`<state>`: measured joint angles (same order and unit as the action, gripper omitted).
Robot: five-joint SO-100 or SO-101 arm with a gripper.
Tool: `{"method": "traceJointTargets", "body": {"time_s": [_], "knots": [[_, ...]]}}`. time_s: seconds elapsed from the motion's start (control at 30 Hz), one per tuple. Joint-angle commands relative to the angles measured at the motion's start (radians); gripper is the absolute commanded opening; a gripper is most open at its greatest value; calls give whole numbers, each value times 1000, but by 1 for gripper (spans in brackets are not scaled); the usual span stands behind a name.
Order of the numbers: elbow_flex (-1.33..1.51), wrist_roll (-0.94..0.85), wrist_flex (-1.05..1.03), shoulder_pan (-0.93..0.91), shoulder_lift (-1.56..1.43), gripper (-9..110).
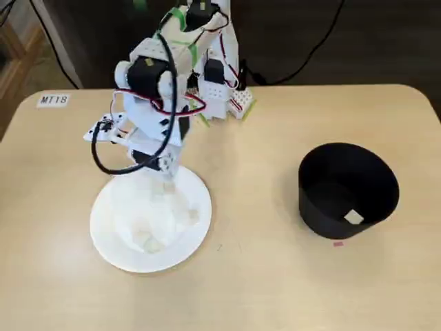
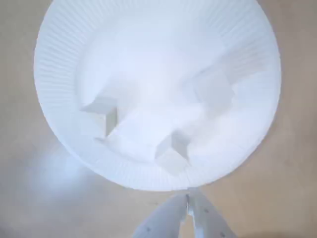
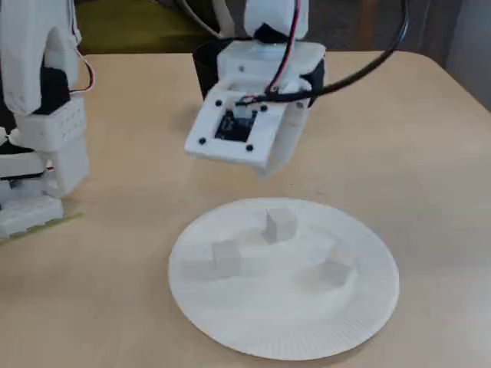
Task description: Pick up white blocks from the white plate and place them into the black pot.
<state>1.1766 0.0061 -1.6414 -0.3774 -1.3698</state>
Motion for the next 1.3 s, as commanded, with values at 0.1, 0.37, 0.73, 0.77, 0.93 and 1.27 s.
{"method": "traceJointTargets", "body": {"time_s": [0.1,0.37,0.73,0.77,0.93,1.27], "knots": [[-55,-87,2,-35,40,36],[-55,-107,92,-48,153,47],[-192,20,121,-54,296,41],[-221,35,112,-52,316,40],[-371,84,60,-38,420,38],[-465,120,11,-21,532,34]]}}
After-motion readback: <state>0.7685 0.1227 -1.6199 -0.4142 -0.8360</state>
